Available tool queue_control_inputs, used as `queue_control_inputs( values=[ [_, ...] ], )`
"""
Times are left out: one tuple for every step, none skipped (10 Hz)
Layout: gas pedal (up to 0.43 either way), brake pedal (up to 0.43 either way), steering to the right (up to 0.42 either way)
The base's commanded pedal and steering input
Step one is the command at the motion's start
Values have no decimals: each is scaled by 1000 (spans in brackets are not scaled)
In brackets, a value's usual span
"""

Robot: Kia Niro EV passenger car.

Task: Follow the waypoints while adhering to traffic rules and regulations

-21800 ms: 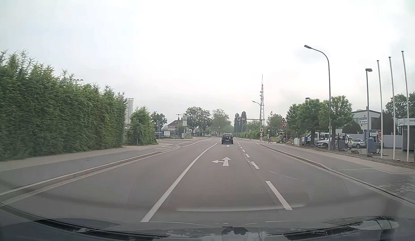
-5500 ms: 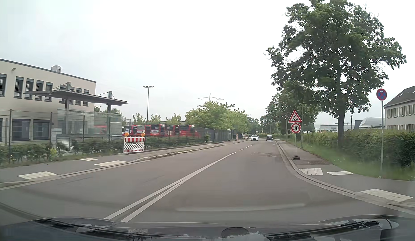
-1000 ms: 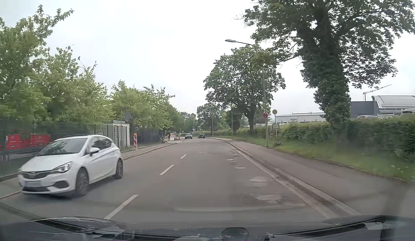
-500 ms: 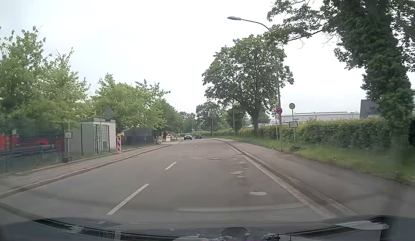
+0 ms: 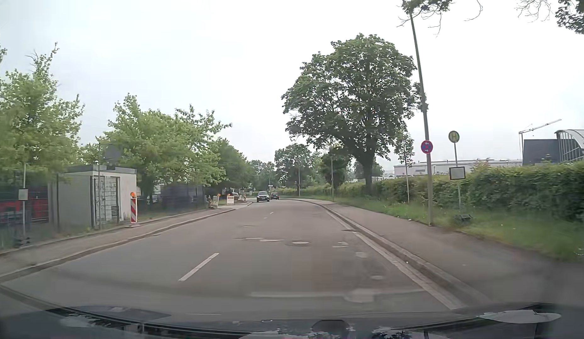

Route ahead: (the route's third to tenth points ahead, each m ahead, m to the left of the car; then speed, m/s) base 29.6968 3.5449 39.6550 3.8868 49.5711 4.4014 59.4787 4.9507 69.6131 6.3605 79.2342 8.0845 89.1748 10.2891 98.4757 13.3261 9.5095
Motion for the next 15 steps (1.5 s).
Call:
queue_control_inputs(
  values=[
    [98,0,-3],
    [98,0,-1],
    [98,0,-1],
    [87,0,-2],
    [87,0,-4],
    [87,0,-6],
    [87,0,-6],
    [87,0,-6],
    [87,0,-6],
    [87,0,-6],
    [87,0,-3],
    [87,0,1],
    [0,0,0],
    [0,0,-1],
    [0,0,-1]
  ],
)
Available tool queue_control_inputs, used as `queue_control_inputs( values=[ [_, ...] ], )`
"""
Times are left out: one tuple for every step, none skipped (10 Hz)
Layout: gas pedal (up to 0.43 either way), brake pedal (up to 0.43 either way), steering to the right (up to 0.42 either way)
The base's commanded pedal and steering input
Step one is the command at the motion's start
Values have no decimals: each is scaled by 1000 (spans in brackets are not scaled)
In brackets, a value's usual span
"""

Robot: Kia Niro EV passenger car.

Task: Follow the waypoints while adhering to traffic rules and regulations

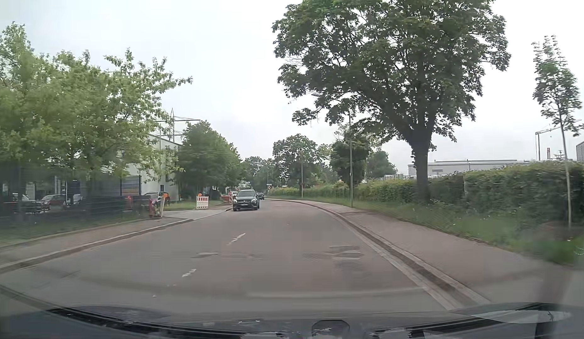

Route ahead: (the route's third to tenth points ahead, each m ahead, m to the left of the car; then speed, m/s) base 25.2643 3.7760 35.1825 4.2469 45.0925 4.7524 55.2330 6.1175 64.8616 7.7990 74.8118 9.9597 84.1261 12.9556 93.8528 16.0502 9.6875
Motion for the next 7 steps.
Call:
queue_control_inputs(
  values=[
    [0,0,-1],
    [0,0,-1],
    [0,0,-1],
    [0,0,0],
    [0,0,3],
    [0,0,2],
    [0,0,0]
  ],
)
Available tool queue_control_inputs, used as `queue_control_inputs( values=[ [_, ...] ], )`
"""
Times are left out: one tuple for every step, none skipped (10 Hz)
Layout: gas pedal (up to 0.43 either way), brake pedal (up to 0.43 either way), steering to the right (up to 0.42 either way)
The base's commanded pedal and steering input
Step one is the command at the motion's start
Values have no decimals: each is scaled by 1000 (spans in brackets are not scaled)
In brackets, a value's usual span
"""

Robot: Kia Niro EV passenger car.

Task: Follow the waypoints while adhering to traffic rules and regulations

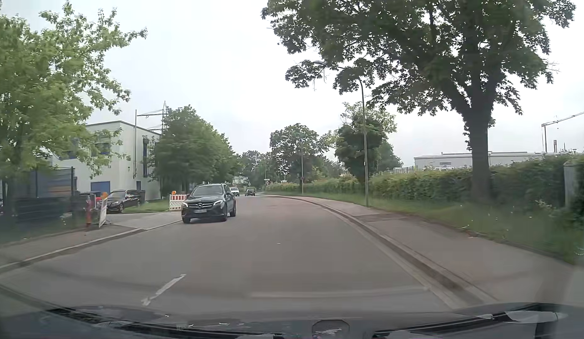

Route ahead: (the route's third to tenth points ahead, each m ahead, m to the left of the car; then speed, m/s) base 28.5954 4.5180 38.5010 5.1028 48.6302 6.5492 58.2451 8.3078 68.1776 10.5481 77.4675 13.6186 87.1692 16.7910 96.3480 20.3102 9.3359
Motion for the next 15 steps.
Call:
queue_control_inputs(
  values=[
    [0,0,-3],
    [0,0,-4],
    [0,0,-4],
    [0,0,-4],
    [0,0,-2],
    [0,0,-1],
    [0,0,-2],
    [0,0,-1],
    [0,0,-2],
    [0,0,-2],
    [0,0,-3],
    [0,0,-4],
    [0,0,-4],
    [0,0,-6],
    [0,0,-5]
  ],
)
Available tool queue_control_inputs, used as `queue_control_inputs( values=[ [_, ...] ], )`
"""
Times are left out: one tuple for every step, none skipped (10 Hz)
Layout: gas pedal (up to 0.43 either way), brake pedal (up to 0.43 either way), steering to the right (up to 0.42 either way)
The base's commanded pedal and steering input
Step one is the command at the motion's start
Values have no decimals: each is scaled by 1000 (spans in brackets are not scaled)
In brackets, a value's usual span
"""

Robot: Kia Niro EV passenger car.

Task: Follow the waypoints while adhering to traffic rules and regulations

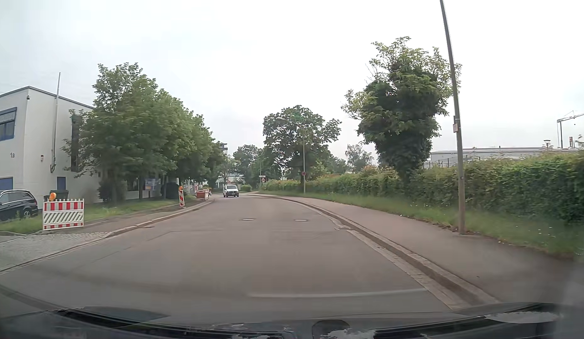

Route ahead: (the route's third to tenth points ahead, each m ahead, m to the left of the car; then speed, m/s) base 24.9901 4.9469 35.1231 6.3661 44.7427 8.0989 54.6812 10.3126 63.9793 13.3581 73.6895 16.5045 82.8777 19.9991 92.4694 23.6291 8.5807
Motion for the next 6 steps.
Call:
queue_control_inputs(
  values=[
    [0,0,-7],
    [0,0,-9],
    [0,0,-11],
    [0,0,-13],
    [0,0,-15],
    [0,0,-15]
  ],
)
